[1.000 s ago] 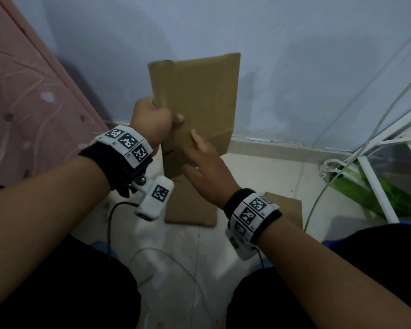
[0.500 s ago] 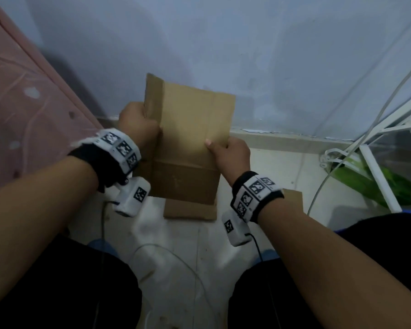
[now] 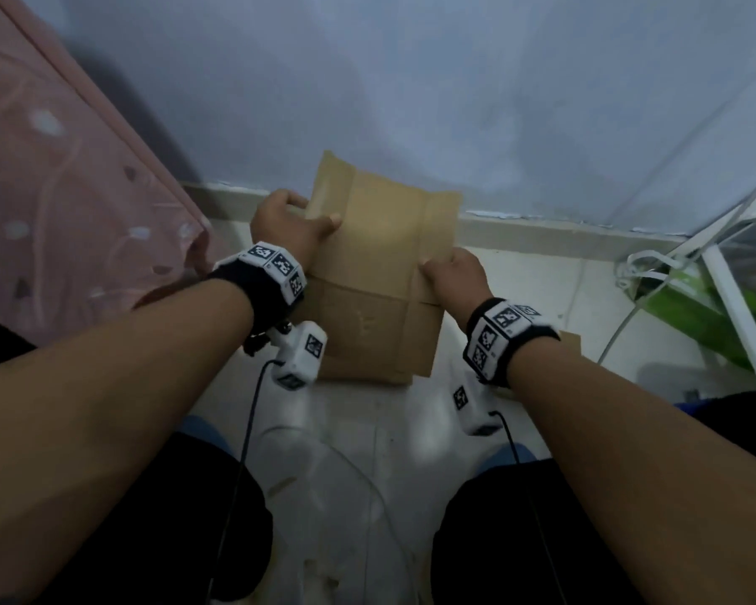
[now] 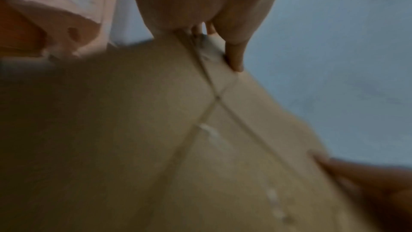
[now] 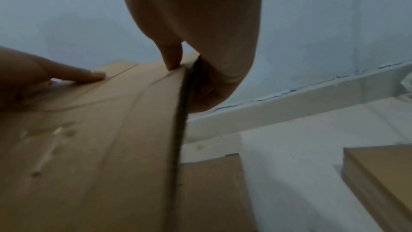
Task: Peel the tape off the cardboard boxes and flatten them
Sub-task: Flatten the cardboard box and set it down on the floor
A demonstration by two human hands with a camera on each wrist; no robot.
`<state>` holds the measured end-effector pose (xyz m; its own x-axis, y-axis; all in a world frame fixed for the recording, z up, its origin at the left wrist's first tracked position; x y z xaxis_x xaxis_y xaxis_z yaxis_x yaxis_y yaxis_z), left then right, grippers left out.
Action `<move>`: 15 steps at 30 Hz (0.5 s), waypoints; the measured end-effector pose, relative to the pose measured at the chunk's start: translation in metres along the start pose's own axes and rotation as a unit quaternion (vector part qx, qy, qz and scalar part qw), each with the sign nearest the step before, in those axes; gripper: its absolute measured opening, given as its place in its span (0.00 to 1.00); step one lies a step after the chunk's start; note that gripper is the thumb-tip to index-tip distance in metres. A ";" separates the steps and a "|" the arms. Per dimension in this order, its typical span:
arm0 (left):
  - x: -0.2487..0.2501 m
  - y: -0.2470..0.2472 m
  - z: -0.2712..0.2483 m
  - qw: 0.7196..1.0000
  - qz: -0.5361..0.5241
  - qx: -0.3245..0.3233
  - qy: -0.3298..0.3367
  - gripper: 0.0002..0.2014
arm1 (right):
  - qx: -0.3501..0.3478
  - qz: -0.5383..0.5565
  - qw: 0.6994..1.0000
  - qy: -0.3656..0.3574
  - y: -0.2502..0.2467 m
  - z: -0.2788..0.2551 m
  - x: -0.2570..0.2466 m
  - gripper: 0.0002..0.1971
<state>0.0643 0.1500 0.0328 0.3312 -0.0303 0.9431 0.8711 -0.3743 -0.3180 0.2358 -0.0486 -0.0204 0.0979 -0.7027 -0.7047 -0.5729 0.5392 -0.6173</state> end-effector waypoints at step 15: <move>-0.276 0.116 -0.007 0.942 0.150 -0.164 -0.252 0.49 | -0.108 0.054 0.966 0.230 0.165 0.055 0.189 0.26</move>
<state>0.0709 0.1087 -0.2639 0.7468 0.2323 0.6232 0.5795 -0.6869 -0.4385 0.2049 -0.0671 -0.2747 -0.3163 -0.8062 -0.5000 -0.7202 0.5471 -0.4265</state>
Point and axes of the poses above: each hand's wrist, its own z-axis towards the middle knuckle, its own y-axis out of the palm, x = y × z, the point moved 8 cm from there along z, towards the middle knuckle, and after that the axes turned 9 degrees about -z, right-handed, at the moved point
